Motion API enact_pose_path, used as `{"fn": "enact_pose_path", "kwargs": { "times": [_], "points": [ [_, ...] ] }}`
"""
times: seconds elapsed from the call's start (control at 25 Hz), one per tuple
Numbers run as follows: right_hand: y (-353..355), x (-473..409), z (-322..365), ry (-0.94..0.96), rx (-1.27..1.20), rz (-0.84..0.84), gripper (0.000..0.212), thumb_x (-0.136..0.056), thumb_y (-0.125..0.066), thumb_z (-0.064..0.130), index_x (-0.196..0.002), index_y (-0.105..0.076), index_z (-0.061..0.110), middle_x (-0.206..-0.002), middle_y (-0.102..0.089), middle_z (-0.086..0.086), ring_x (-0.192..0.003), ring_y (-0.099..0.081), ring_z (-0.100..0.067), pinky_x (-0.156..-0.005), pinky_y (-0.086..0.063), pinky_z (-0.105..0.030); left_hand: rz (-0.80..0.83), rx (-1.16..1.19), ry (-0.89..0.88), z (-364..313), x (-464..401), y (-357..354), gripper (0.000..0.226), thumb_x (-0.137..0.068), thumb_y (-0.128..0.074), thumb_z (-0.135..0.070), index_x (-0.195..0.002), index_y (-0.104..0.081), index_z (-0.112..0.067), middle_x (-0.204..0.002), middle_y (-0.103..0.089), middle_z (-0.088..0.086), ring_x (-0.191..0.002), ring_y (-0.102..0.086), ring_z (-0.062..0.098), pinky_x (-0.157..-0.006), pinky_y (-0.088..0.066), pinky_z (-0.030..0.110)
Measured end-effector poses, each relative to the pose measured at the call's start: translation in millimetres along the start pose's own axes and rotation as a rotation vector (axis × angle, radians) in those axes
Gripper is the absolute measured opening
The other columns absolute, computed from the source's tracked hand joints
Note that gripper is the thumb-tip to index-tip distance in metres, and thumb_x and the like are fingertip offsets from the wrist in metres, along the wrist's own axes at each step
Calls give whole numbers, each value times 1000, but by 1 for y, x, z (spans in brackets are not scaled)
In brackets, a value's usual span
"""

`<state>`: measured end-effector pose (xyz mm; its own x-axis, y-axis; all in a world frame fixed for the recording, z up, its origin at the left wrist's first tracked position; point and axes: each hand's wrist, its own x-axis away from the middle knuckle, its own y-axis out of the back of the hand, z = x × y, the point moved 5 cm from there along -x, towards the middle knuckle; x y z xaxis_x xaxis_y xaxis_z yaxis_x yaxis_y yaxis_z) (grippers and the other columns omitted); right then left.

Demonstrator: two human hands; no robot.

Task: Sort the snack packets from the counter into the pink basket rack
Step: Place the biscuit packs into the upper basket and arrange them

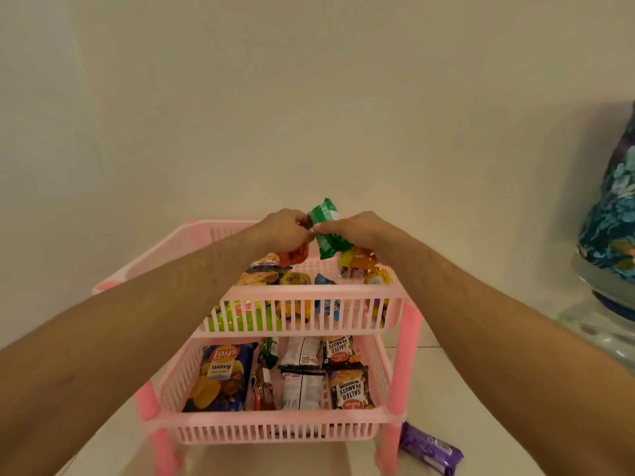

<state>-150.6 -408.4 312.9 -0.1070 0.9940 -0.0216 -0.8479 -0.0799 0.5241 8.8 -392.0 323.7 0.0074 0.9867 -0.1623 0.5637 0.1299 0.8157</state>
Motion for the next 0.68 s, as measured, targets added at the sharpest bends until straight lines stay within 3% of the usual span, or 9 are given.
{"fn": "enact_pose_path", "kwargs": {
  "times": [0.12, 0.24, 0.32, 0.44, 0.6, 0.68],
  "points": [
    [-9, -27, -7, -55, 62, 12, 79, -58, -80, 64, -111, -61, 8, -99, -69, -9, -85, -70, -25, -70, -60, -34, 61, -95, 17, 10, -25, -8, 36, -94, -56, -32, -128, -58, -21, -113, -64, 5, -87, -58, 18, -65, -43, 27],
    [-20, -44, -13, -87, 141, 76, 75, -65, -77, 64, -115, -60, 11, -100, -71, -9, -87, -72, -25, -78, -60, -37, 78, -125, 28, 22, -36, -19, 34, -95, -55, -34, -126, -59, -22, -103, -64, 2, -79, -57, 15, -60, -42, 25],
    [-27, -53, -17, -83, 258, 108, 72, -68, -74, 66, -115, -61, 13, -102, -71, -8, -89, -72, -23, -77, -60, -35, 109, -217, 15, 33, -40, -30, 36, -95, -53, -39, -128, -58, -25, -115, -64, 1, -93, -58, 18, -73, -44, 27],
    [-35, -56, -15, -26, 503, 117, 70, -68, -67, 74, -107, -62, 16, -92, -69, -4, -78, -68, -19, -59, -52, -28, 179, -392, 32, 44, -40, -36, 44, -93, -54, -44, -132, -54, -25, -129, -60, 3, -112, -56, 22, -92, -43, 35],
    [-44, -54, -11, 104, 759, 75, 77, -72, -53, 81, -115, -64, 18, -96, -66, -4, -87, -65, -20, -70, -52, -29, 283, -494, 26, 42, -38, -40, 55, -89, -60, -43, -138, -46, -23, -135, -56, 4, -118, -53, 24, -100, -42, 38],
    [-44, -53, -14, 134, 811, 78, 75, -74, -49, 82, -111, -65, 18, -84, -64, -2, -80, -65, -18, -62, -50, -27, 285, -454, 56, 42, -38, -35, 60, -85, -63, -42, -138, -46, -21, -134, -56, 5, -117, -54, 25, -100, -43, 38]
  ]
}}
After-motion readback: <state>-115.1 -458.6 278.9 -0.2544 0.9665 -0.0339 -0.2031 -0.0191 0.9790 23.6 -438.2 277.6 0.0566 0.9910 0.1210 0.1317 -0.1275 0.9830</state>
